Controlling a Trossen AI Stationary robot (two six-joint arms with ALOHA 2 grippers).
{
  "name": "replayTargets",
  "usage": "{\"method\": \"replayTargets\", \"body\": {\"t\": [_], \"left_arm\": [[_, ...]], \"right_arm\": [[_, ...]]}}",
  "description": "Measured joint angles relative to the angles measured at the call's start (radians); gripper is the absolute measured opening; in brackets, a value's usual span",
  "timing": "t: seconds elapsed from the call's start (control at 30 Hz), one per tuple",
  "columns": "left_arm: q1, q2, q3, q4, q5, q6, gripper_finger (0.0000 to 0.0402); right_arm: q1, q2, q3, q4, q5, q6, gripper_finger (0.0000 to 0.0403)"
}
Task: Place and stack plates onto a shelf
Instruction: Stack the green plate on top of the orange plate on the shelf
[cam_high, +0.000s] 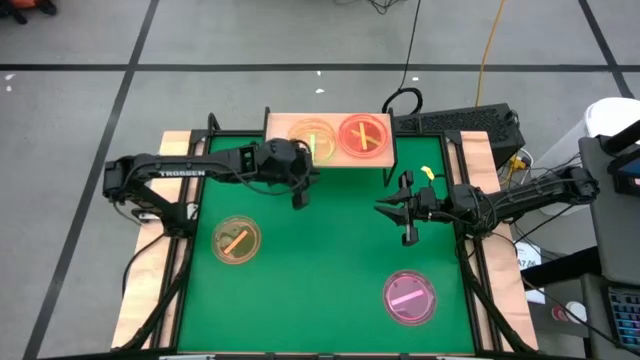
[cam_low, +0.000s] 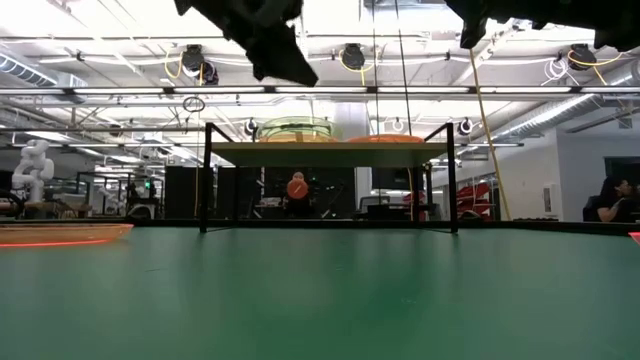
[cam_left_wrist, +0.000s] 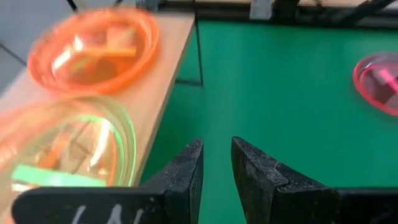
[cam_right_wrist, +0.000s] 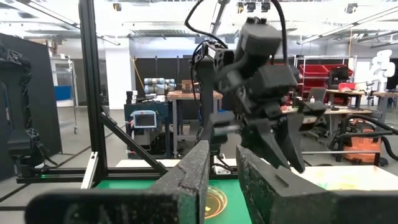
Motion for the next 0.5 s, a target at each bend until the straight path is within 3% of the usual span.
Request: {"method": "replayTargets", "body": {"t": [0.5], "left_arm": [[0.098,0.12,-0.001,-0.034,-0.07,-0.064,0.009]], "right_arm": [[0.0,0.0,0.0,-0.016,0.0,0.018,0.0063]]}}
